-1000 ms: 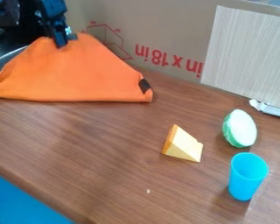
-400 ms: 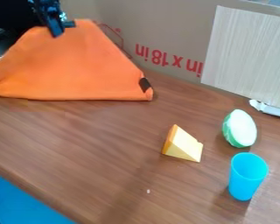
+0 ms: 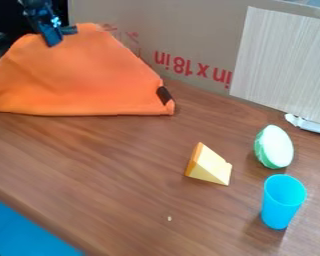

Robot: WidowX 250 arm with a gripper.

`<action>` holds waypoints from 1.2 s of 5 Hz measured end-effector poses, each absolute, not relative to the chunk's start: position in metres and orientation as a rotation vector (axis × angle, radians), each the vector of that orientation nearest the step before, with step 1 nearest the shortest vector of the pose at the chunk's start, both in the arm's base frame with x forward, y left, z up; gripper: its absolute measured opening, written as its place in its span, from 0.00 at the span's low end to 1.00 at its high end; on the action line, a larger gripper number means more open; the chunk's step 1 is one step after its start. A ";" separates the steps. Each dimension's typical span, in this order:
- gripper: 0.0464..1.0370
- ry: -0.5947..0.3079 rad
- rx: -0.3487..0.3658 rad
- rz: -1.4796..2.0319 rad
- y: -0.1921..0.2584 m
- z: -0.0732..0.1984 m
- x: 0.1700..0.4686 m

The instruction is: Unfold the cloth from top left to bottom right

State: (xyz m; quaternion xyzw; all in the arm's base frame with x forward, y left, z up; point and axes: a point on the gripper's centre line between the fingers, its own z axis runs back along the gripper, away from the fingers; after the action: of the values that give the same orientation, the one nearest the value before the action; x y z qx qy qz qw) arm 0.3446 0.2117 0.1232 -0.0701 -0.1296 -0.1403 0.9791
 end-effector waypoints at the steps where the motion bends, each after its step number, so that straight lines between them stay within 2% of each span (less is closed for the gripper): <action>1: 0.04 -0.261 -0.142 -0.364 0.195 0.124 0.322; 3: 0.04 -0.241 -0.159 -0.489 0.161 0.119 0.267; 5: 0.04 -0.220 -0.159 -0.578 0.147 0.107 0.230; 6: 0.04 -0.212 -0.134 -0.621 0.149 0.095 0.215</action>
State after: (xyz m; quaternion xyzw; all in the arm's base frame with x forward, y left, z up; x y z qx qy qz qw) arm 0.2149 0.1486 0.0948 -0.0655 -0.1039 -0.3046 0.9445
